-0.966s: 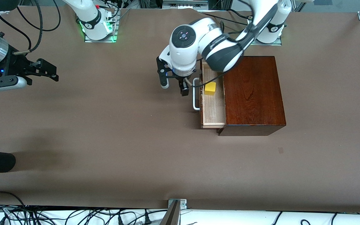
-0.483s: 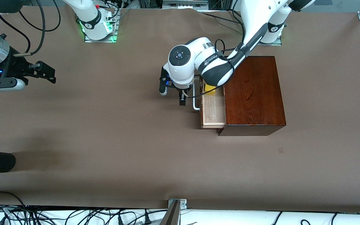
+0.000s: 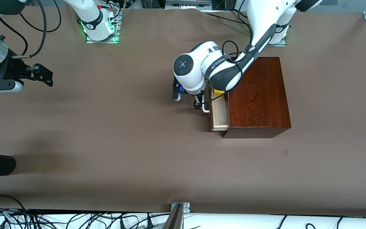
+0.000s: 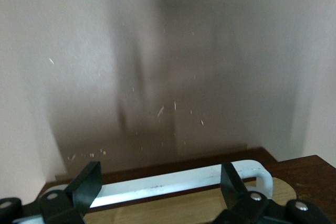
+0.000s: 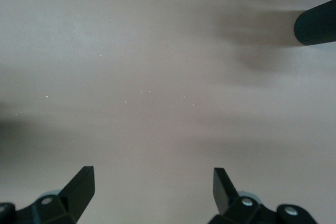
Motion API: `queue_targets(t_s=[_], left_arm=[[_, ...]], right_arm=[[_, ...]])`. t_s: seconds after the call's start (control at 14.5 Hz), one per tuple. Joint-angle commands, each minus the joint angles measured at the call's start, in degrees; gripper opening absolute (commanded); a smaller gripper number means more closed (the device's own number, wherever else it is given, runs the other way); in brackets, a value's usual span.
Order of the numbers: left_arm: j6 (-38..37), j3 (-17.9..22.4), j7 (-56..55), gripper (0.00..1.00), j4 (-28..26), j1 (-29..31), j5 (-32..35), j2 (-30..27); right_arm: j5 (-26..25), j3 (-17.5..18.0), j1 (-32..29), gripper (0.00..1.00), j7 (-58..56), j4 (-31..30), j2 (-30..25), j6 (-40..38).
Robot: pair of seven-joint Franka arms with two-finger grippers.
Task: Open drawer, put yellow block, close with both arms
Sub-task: 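Push the drawer shut with the left gripper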
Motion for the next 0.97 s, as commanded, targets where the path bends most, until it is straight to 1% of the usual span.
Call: queue_targets(t_s=[0.0, 0.21, 0.55, 0.69, 0.83, 0.9], left_arm=[[-6.62, 0.57, 0.77, 1.0, 0.37, -0.01, 3.21, -0.63], [-10.5, 0.75, 0.77, 1.0, 0.72, 1.12, 4.8, -1.15], [-10.77, 0.57, -0.1, 1.0, 1.07, 1.31, 4.19, -1.59], [-10.5, 0.4, -3.34, 1.0, 1.42, 1.48, 1.21, -3.78], [-10.59, 0.57, -11.49, 1.0, 1.42, 2.01, -4.84, -7.29], [-10.59, 0.57, -16.4, 1.0, 1.42, 2.71, -6.17, -9.22]], right_arm=[[-0.56, 1.02, -0.71, 1.0, -0.02, 1.46, -0.21, -0.37], [0.14, 0.94, -0.71, 1.0, 0.95, 1.46, 1.19, -0.72], [-0.21, 1.02, -0.44, 1.0, 0.59, 1.46, 1.28, -0.02], [0.14, 1.03, -0.44, 1.0, 0.59, 1.46, 1.28, -0.02], [-0.03, 1.03, -0.35, 1.0, 0.16, 1.46, 1.2, -0.02], [-0.12, 1.03, -0.35, 1.0, 0.07, 1.46, 1.2, -0.2]])
